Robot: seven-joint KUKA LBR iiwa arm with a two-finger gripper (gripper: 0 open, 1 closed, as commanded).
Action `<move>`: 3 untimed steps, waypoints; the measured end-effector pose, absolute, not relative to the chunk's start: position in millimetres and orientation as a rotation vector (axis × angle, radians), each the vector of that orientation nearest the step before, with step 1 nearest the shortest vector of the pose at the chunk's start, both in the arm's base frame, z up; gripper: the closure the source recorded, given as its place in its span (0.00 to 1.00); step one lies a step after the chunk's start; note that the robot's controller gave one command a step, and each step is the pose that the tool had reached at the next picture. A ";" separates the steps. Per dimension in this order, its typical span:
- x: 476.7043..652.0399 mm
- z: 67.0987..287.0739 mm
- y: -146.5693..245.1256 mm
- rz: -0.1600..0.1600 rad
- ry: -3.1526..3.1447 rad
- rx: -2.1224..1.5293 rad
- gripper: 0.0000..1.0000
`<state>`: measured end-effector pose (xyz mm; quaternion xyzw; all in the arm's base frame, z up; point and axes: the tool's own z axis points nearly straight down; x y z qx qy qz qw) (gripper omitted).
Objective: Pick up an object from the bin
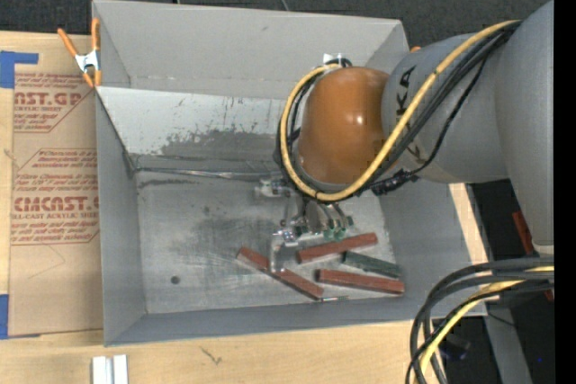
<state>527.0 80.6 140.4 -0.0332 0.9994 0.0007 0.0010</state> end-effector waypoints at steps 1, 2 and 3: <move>491.1 71.8 70.1 0.000 3.133 -0.330 1.00; 491.1 71.8 70.1 0.001 3.133 -0.331 1.00; 496.6 181.8 72.7 0.000 3.127 -0.342 0.00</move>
Offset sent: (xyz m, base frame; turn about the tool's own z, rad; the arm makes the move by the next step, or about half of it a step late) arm 0.0000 0.0000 0.0000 0.0000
